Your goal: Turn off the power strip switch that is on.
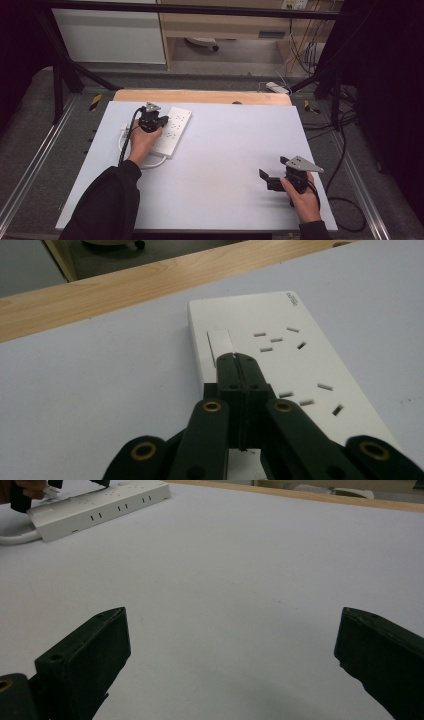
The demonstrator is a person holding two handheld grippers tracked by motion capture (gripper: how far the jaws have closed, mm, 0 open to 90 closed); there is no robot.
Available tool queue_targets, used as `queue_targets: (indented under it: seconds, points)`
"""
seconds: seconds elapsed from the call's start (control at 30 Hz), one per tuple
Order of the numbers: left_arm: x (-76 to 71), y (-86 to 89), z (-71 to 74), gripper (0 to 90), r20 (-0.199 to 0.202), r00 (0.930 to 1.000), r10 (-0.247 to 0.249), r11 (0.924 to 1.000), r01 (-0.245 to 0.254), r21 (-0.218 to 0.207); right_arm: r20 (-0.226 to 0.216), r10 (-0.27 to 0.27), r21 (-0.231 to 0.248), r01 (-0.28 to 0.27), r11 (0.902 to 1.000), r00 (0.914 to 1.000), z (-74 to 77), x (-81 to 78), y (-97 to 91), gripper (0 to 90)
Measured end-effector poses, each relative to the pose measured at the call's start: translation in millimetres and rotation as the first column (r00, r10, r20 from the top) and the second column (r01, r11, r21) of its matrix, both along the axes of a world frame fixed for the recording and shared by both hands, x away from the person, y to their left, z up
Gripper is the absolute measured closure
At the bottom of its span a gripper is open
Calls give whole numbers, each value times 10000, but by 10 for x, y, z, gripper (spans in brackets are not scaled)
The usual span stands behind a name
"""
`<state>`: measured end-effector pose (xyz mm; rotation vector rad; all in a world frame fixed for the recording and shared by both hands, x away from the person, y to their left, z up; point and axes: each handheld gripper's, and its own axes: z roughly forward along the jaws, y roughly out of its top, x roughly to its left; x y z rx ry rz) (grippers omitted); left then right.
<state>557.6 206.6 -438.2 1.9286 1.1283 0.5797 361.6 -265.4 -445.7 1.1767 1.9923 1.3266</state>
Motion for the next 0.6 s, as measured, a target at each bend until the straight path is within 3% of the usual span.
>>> queue_targets:
  seconds: [0.6]
  points:
    - [-3, -23, -8, 900, -8, 10000, -10, 10000, 10, -38, 30, -18, 5, 18, 10000, 10000, 1, -1, -2, 19]
